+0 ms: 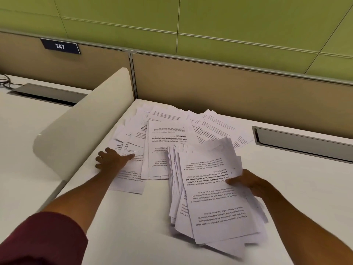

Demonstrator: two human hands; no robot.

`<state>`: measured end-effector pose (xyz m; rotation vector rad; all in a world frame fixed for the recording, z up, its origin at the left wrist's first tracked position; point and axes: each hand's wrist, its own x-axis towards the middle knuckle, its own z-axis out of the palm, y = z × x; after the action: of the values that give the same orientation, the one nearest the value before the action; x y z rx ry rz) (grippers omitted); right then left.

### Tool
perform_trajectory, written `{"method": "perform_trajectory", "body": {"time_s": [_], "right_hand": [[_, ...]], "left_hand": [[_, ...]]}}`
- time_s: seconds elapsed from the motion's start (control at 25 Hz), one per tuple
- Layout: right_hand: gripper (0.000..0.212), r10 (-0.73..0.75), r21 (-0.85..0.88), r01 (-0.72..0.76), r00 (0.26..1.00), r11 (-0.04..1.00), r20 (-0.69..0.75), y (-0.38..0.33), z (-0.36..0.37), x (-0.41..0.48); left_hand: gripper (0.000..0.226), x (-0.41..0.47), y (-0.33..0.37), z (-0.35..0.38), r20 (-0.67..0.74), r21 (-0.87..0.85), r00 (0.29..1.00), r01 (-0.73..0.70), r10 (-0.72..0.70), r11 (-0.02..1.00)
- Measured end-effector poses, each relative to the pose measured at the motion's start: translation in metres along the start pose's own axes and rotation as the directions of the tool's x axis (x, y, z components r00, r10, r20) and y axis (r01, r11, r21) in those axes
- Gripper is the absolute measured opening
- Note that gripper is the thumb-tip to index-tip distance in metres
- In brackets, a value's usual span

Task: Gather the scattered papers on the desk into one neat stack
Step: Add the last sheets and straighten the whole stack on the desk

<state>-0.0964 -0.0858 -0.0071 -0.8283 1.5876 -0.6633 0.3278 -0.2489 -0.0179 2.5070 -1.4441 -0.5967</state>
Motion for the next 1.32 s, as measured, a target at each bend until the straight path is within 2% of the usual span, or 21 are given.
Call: {"method": "perform_trajectory", "body": {"time_s": [0.12, 0.2, 0.36, 0.48, 0.6, 0.72, 0.88, 1.0, 1.2, 1.32], "right_hand": [[0.057, 0.001, 0.011, -0.001, 1.0, 1.0, -0.006, 0.001, 0.003, 0.0], [0.056, 0.009, 0.009, -0.009, 1.0, 1.0, -0.022, 0.0, 0.003, 0.0], [0.053, 0.04, -0.013, -0.041, 0.998, 0.999, -0.057, -0.002, 0.005, 0.0], [0.051, 0.05, -0.021, -0.052, 0.995, 0.998, -0.087, -0.004, 0.008, -0.002], [0.051, 0.045, -0.003, -0.045, 0.994, 0.999, -0.098, -0.005, 0.012, -0.004], [0.051, 0.027, 0.009, -0.026, 0.994, 1.0, -0.107, -0.003, 0.016, -0.005], [0.048, -0.01, 0.041, 0.014, 0.994, 0.999, -0.108, 0.001, 0.017, -0.009], [0.047, -0.034, 0.047, 0.039, 0.993, 0.998, -0.11, 0.004, 0.013, -0.01], [0.04, -0.032, 0.069, 0.042, 0.99, 0.997, -0.14, 0.009, 0.001, -0.009], [0.035, -0.031, 0.08, 0.042, 0.989, 0.996, -0.143, 0.015, -0.009, -0.011]], "left_hand": [[0.119, 0.013, 0.0, -0.001, -0.02, -0.033, 0.997, 0.079, -0.08, 0.996], [0.12, 0.021, 0.0, -0.004, 0.0, -0.05, 0.999, 0.053, -0.053, 0.997], [0.109, 0.027, 0.008, -0.006, 0.13, -0.194, 0.991, -0.001, 0.027, 0.981], [0.093, 0.017, 0.02, 0.001, 0.156, -0.185, 0.975, -0.126, 0.156, 0.975], [0.083, 0.002, 0.037, 0.009, 0.182, -0.364, 0.918, -0.271, 0.354, 0.891], [0.082, -0.018, 0.048, 0.017, 0.257, -0.597, 0.881, -0.18, 0.398, 0.782], [0.075, -0.037, 0.05, 0.031, 0.326, -0.674, 0.889, -0.018, 0.32, 0.738], [0.063, -0.037, 0.048, 0.031, 0.377, -0.763, 0.874, 0.106, 0.306, 0.637], [0.053, -0.042, 0.048, 0.018, 0.333, -0.793, 0.885, 0.075, 0.326, 0.605], [0.051, -0.045, 0.043, 0.008, 0.274, -0.838, 0.913, 0.073, 0.303, 0.541]]}}
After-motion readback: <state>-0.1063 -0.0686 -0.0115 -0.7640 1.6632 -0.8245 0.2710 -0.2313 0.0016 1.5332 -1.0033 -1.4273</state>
